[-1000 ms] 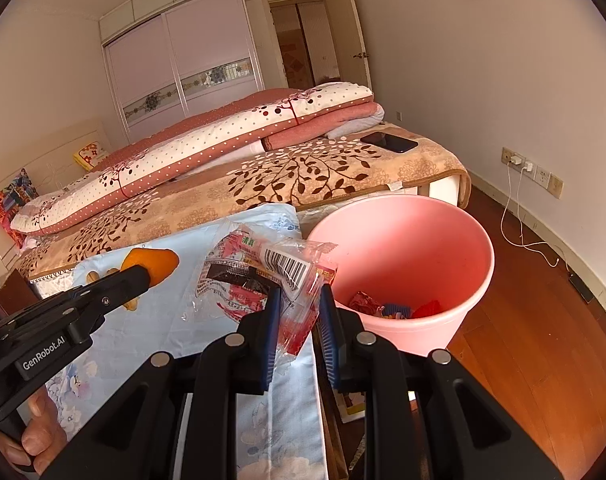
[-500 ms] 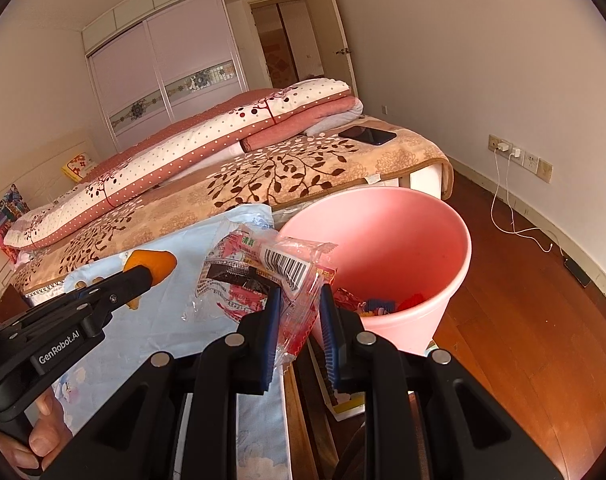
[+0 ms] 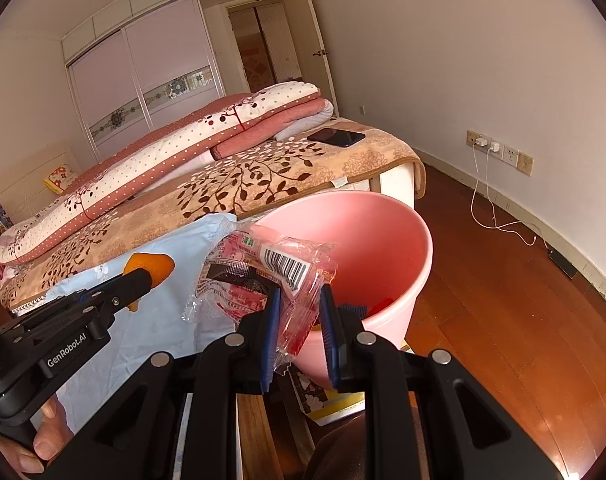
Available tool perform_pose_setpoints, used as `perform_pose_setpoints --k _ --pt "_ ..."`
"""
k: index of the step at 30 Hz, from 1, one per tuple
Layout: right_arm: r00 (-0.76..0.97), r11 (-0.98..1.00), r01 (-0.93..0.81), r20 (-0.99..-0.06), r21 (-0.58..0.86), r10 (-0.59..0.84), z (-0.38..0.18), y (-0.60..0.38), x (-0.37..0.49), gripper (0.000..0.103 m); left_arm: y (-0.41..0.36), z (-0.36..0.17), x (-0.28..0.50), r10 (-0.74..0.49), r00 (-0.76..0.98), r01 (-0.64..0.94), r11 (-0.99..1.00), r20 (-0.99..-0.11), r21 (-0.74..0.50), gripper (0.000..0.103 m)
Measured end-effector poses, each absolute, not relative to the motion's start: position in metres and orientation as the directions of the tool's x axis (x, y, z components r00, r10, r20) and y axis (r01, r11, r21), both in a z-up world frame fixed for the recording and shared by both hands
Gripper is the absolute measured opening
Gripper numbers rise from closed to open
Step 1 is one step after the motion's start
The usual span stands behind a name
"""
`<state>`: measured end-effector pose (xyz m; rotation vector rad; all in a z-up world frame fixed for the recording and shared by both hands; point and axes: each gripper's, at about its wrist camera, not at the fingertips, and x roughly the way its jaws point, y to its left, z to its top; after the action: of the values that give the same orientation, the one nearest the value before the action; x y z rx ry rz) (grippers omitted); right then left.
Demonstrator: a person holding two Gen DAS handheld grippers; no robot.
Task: Collect trash
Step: 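Carry the orange peel and candy wrapper with both grippers over the pink bucket, then open both grippers to drop the peel and wrapper into the bucket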
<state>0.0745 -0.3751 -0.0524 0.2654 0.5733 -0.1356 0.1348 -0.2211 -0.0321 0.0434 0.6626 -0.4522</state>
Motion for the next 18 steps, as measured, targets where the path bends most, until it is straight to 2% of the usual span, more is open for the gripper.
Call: perform_pose_setpoints --k 18 --pt "0.815 0.944 0.277 -0.563 0.178 -0.133 -0.063 -0.41 0.106 0.019 -0.258 -0.05 0.165 -0.461 0.638 0.484 0.863 -0.616 -0.145 0.014"
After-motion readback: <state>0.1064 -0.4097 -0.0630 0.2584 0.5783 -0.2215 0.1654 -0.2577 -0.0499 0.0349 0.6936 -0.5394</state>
